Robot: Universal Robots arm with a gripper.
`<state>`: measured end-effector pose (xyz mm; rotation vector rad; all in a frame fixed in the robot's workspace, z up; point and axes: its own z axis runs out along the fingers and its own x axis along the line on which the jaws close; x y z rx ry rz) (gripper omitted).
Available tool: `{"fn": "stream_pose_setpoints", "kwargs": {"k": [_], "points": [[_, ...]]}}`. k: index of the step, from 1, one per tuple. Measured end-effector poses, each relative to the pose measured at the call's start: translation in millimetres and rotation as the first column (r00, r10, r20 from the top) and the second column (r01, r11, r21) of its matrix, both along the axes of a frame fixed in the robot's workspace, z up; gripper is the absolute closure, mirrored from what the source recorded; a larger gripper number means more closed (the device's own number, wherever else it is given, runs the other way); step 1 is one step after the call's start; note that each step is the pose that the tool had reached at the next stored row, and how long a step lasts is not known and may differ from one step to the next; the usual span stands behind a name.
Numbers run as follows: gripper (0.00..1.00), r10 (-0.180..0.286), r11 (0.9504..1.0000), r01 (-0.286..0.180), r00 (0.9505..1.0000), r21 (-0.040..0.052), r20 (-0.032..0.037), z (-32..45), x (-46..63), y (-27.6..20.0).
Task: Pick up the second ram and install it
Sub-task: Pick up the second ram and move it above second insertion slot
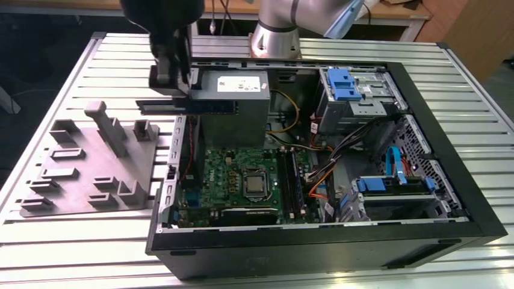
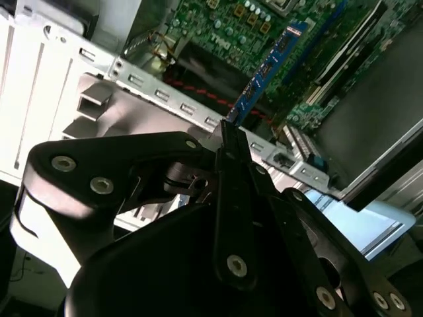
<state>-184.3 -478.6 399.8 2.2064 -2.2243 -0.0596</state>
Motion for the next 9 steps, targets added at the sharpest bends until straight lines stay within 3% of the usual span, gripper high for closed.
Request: {"fn": "stream_pose_setpoints", "kwargs": {"k": [9], "points": [[0.88, 0.0, 1.0, 0.0, 1.0, 0.0, -0.0003, -0.2, 32.0, 0.0]]}}
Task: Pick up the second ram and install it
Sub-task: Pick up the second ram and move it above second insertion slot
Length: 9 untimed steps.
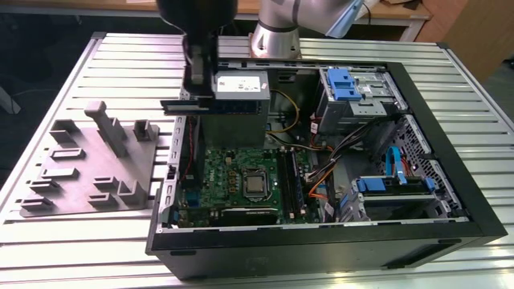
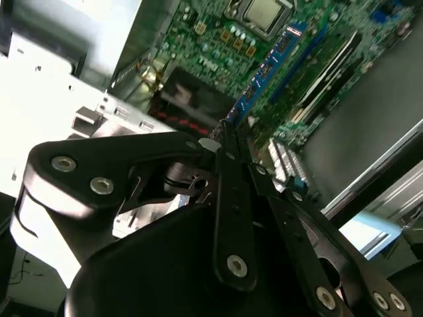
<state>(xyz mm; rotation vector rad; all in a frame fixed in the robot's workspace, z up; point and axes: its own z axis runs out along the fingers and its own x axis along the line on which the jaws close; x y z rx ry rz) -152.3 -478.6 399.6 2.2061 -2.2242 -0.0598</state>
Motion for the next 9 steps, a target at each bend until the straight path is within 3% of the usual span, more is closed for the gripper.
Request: {"fn": "stream_pose_setpoints", "kwargs": {"k": [9], "points": [[0.88, 0.0, 1.0, 0.0, 1.0, 0.0001, -0.0016, -0.3, 35.1, 0.0]]}}
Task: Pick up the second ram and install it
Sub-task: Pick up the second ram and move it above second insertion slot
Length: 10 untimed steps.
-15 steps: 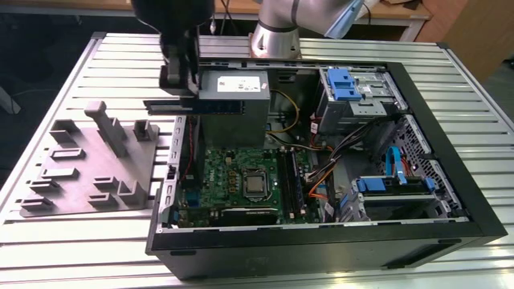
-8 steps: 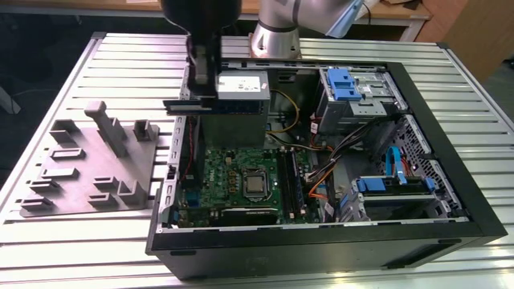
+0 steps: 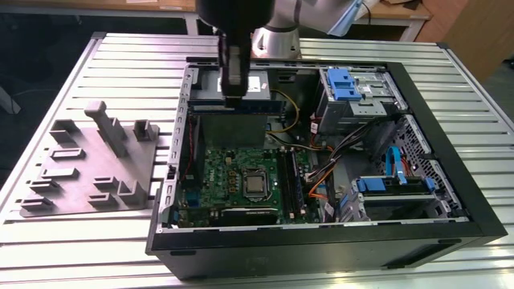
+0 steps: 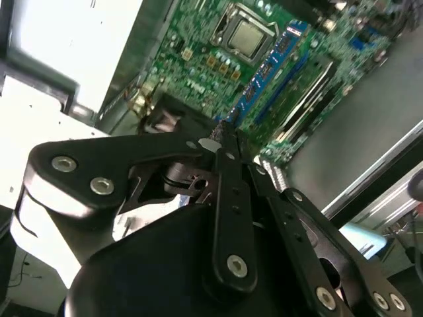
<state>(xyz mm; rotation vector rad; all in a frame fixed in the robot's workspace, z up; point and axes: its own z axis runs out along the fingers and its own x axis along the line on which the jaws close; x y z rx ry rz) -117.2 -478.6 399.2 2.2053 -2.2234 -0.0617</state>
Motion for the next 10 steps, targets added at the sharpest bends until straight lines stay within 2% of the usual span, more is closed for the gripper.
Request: {"fn": "stream_pose_setpoints", "kwargs": {"k": [4, 10], "points": [[0.88, 0.0, 1.0, 0.0, 1.0, -0.0001, -0.0007, -0.1, 11.9, 0.0], [0.88, 0.0, 1.0, 0.0, 1.0, 0.0, -0.0008, -0.1, 13.5, 0.0]]}}
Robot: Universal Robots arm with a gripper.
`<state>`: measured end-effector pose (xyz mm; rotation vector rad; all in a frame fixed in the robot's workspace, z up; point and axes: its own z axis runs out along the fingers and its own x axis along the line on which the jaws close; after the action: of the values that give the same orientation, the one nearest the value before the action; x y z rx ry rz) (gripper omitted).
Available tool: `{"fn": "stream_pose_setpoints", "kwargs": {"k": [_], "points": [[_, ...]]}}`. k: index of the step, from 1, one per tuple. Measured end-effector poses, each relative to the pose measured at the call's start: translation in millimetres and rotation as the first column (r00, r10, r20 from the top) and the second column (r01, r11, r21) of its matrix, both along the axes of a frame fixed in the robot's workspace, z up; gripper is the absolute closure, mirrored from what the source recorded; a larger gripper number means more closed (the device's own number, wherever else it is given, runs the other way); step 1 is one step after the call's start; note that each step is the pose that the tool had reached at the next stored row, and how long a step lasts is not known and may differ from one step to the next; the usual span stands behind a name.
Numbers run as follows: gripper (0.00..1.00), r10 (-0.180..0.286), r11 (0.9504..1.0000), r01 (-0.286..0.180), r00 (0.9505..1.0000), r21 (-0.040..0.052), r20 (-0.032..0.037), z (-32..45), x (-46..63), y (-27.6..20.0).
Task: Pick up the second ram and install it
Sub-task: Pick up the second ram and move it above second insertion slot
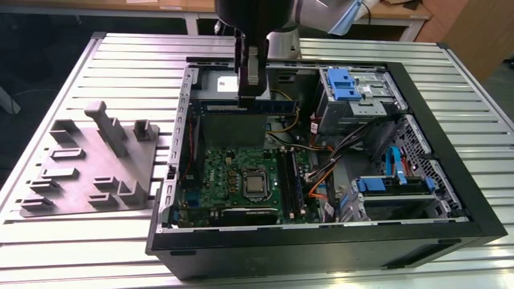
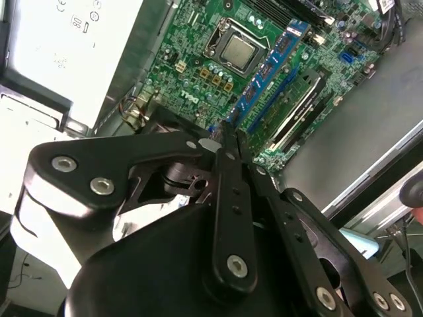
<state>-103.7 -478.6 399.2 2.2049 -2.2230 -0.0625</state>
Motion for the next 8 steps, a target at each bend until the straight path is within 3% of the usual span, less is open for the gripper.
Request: {"fn": "stream_pose_setpoints", "kwargs": {"k": [8], "points": [[0.88, 0.0, 1.0, 0.0, 1.0, 0.0001, -0.004, -3.7, 14.4, -0.1]]}}
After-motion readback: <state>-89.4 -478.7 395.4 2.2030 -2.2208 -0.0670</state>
